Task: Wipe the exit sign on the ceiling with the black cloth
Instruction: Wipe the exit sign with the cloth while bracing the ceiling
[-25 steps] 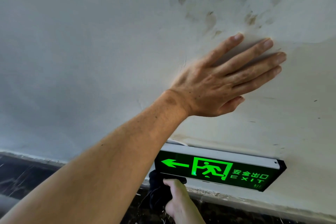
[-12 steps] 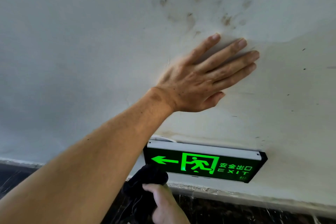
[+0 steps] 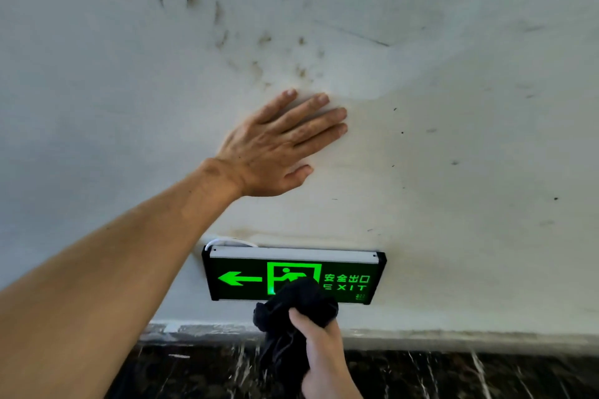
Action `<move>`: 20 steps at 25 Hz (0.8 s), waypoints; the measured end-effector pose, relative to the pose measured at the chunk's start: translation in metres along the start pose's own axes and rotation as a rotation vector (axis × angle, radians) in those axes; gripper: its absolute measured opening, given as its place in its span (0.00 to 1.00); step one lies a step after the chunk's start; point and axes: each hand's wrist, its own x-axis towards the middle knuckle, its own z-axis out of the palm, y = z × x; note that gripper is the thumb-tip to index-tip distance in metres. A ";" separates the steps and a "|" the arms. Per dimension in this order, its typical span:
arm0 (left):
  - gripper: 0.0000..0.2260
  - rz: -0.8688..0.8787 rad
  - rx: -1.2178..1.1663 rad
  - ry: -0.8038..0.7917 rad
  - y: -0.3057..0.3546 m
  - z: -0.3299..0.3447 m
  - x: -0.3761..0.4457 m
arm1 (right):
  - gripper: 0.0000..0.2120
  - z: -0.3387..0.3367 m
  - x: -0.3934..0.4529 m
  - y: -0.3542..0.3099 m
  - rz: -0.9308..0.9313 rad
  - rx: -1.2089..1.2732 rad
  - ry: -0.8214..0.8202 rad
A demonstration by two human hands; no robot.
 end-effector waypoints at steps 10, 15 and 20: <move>0.33 0.030 0.117 -0.066 -0.026 -0.009 -0.018 | 0.21 -0.096 -0.016 -0.061 -0.551 -0.055 0.509; 0.38 0.054 0.121 -0.052 -0.029 0.002 -0.019 | 0.18 -0.082 0.005 -0.067 -0.685 -0.190 0.627; 0.36 0.047 0.158 0.043 -0.030 0.010 -0.017 | 0.19 -0.070 0.017 -0.054 -0.721 -0.298 0.712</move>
